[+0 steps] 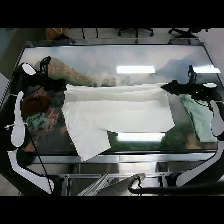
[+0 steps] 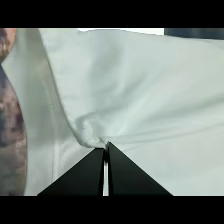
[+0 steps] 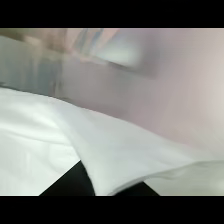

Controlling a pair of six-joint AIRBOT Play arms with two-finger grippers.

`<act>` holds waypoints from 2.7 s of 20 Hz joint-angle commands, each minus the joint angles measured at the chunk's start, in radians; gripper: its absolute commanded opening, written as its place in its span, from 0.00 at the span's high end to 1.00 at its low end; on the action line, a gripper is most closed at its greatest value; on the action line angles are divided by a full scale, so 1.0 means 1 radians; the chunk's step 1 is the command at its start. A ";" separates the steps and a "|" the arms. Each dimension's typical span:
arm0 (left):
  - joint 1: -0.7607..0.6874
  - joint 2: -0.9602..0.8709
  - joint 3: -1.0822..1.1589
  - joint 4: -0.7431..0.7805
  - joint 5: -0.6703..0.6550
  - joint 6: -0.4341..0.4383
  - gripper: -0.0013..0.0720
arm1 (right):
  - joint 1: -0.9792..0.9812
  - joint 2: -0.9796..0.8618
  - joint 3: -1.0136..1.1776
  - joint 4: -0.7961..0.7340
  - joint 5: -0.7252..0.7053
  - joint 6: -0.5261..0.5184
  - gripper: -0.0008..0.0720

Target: Fold the shirts.

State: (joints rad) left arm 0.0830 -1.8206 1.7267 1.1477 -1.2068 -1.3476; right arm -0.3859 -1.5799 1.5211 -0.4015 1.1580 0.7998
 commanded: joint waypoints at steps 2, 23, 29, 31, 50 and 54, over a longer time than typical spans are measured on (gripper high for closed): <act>-0.019 -0.004 -0.134 0.000 0.111 -0.008 0.96 | 0.001 -0.006 0.012 -0.101 -0.119 0.042 0.95; -0.014 0.148 -0.282 -0.067 -0.290 -0.127 0.03 | -0.179 0.179 0.040 -0.429 0.206 0.287 0.45; -0.039 0.460 -0.849 -0.079 -0.051 -0.138 0.03 | -0.275 0.356 -0.200 -0.429 0.245 0.277 0.45; -0.069 0.509 -0.956 -0.097 0.040 -0.137 0.05 | -0.273 0.395 -0.273 -0.429 0.219 0.277 0.45; -0.116 0.520 -0.994 -0.156 0.121 -0.012 0.96 | -0.272 0.407 -0.442 -0.619 0.212 0.343 0.45; -0.041 0.520 -0.993 -0.155 0.043 0.008 0.96 | -0.272 0.407 -0.514 -0.621 0.179 0.342 0.45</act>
State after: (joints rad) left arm -0.0025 -1.3010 0.7319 0.9997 -1.1053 -1.3655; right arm -0.6579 -1.1736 1.0485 -1.0027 1.3598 1.1343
